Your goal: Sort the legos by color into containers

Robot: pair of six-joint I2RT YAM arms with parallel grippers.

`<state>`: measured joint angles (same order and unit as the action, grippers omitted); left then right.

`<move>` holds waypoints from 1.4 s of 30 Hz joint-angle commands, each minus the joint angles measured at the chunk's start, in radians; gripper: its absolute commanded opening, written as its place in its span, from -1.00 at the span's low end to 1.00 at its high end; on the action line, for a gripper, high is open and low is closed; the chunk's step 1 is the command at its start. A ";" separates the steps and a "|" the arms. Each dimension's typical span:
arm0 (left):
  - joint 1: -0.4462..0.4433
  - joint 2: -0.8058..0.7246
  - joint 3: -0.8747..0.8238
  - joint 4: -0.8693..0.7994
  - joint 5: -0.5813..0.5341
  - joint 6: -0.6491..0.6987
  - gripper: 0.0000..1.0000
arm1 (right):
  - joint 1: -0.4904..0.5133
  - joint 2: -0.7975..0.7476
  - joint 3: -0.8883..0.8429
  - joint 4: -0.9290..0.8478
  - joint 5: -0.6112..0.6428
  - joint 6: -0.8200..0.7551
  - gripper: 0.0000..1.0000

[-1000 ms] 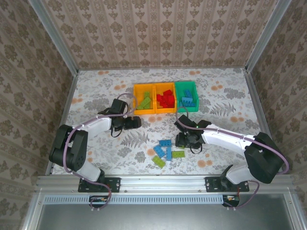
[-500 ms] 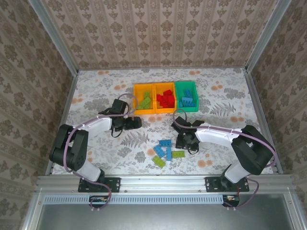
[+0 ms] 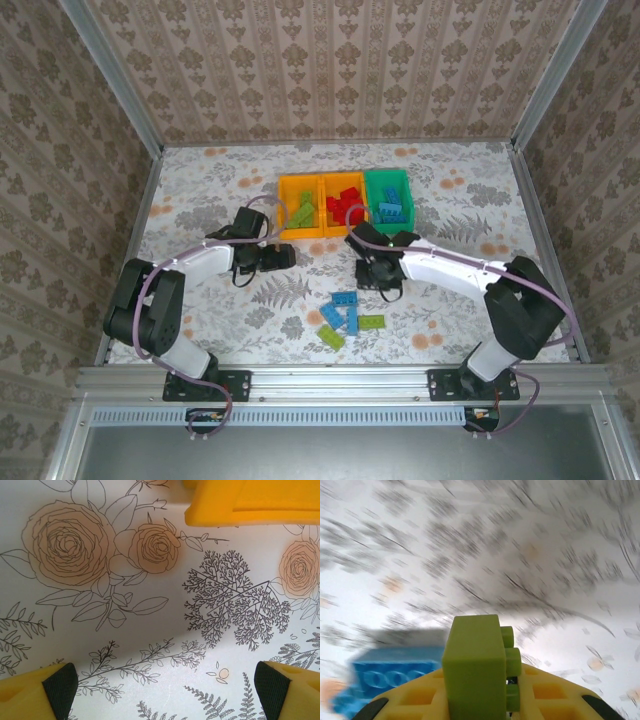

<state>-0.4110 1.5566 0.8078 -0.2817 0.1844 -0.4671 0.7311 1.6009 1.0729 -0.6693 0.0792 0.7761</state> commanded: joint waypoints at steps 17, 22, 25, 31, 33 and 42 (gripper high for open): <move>-0.005 -0.036 -0.011 -0.006 -0.028 0.023 0.91 | -0.073 0.536 0.784 0.042 -0.136 -0.229 -0.50; -0.004 -0.034 -0.011 -0.008 -0.028 0.026 0.91 | -0.089 0.620 0.892 0.053 -0.184 -0.218 -0.49; -0.005 -0.034 -0.006 -0.011 -0.030 0.027 0.91 | -0.102 0.659 0.934 0.048 -0.195 -0.201 -0.31; -0.005 -0.029 -0.006 -0.010 -0.026 0.024 0.91 | -0.108 0.623 0.902 0.110 -0.245 -0.204 0.28; -0.005 -0.026 -0.006 -0.008 -0.020 0.024 0.91 | -0.104 0.571 0.853 0.120 -0.246 -0.210 0.37; -0.008 -0.004 -0.004 0.022 -0.002 0.020 0.91 | -0.056 0.146 0.269 0.013 -0.002 -0.124 0.55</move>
<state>-0.4122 1.5433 0.8066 -0.2768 0.1696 -0.4667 0.6590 1.8763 1.4925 -0.5789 -0.0372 0.5999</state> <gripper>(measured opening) 0.954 0.773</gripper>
